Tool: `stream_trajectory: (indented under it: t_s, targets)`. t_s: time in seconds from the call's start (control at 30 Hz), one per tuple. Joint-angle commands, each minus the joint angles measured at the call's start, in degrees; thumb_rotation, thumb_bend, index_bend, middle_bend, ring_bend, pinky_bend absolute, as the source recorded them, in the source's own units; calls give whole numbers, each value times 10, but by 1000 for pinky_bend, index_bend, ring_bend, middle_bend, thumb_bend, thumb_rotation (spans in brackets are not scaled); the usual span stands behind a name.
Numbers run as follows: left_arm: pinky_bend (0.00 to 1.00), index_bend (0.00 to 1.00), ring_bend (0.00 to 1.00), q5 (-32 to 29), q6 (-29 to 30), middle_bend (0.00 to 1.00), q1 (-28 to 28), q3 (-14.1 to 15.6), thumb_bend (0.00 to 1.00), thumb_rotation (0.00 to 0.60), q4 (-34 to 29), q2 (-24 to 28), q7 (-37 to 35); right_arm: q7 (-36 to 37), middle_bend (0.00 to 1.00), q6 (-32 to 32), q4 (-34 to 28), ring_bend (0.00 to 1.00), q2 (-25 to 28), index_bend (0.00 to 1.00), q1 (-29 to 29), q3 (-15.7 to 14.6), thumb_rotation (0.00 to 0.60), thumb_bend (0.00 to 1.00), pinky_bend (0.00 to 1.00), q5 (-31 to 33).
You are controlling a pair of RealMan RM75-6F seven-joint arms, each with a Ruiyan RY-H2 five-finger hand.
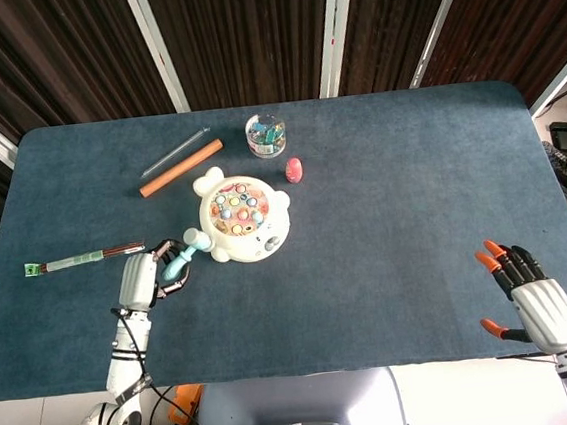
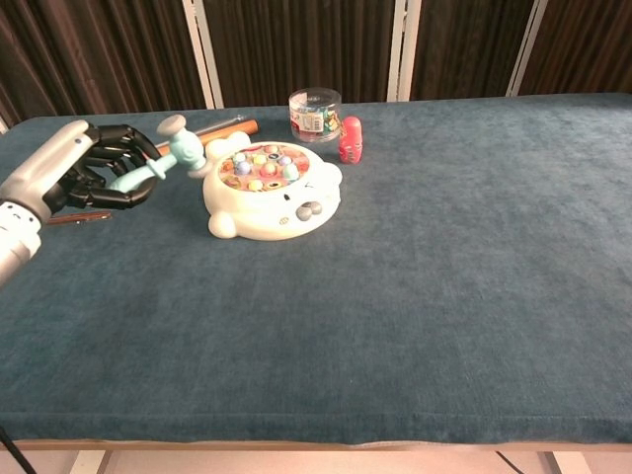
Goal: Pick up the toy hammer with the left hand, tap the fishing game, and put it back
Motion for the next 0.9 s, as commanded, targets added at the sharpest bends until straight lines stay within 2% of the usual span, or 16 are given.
stream_trajectory:
  t_s: [0.03,0.23,0.47,0.7,0.9]
  targets:
    - [1000,599,1000,-44,-51,922,-37,-38,883,600,-44,15,68,1,0,-1,0,0,1,0,1,0,600,327,0,0]
    - [1000,599,1000,-102,-100,932,-85,-78,887,600,-56,8,159,6,0,-6,-1,0,4,0,3,1,600,327,0,4]
    - [1000,599,1000,-180,-151,934,-134,-122,894,600,-45,-3,220,12,0,-3,0,0,7,0,3,1,600,326,0,2]
    - [1000,603,1000,-236,-177,935,-162,-135,898,600,-25,-11,268,17,0,-4,0,0,9,0,3,0,600,327,0,1]
    - [1000,605,1000,-258,-182,935,-177,-136,898,600,0,-23,282,18,0,-3,-1,0,10,0,3,-1,600,327,0,0]
